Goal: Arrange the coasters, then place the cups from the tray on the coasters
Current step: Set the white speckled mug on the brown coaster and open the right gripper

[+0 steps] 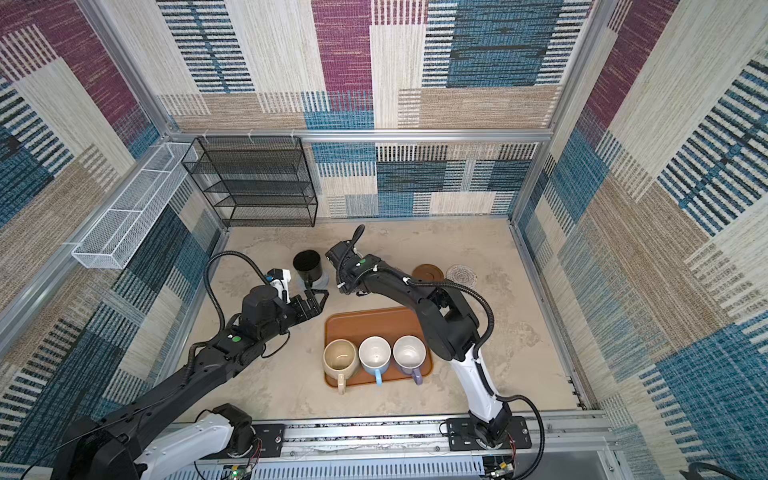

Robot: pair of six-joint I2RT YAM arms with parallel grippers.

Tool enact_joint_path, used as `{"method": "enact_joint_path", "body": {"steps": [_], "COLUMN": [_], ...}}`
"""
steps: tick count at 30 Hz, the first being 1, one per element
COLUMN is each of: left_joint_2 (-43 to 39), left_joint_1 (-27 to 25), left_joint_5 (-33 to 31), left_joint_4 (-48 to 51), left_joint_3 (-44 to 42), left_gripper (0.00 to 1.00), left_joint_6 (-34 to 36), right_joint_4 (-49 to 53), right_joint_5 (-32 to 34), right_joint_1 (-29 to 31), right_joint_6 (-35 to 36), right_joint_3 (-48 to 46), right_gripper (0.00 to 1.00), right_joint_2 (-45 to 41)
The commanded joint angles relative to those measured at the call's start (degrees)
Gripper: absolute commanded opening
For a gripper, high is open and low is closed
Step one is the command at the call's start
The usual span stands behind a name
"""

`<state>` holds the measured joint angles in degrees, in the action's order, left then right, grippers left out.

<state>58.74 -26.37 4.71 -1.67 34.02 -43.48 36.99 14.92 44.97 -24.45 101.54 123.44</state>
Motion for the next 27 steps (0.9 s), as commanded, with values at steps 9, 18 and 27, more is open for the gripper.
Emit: {"method": "enact_joint_path", "body": {"steps": [9,18,27], "left_joint_2": [-1.5,-1.6,-2.2], "left_joint_1": [0.2,0.2,0.2], "left_joint_5": [-1.1,-0.5,-0.1], "left_joint_4": [1.2,1.6,2.4], "left_joint_3": [-0.3,-0.1,0.0], "left_gripper": [1.00,1.00,1.00], "left_joint_6": [0.4,0.3,0.4], "right_joint_4": [-4.6,-7.2,-12.7], "right_joint_5": [-1.6,-2.2,-7.1], "right_joint_1": [0.8,1.0,0.9], "right_joint_6": [-1.0,-1.3,-1.0], "right_joint_3": [-2.8,-5.5,-9.1], "right_gripper": [0.46,0.46,0.46], "right_joint_2": [-3.3,-5.1,-7.5]}}
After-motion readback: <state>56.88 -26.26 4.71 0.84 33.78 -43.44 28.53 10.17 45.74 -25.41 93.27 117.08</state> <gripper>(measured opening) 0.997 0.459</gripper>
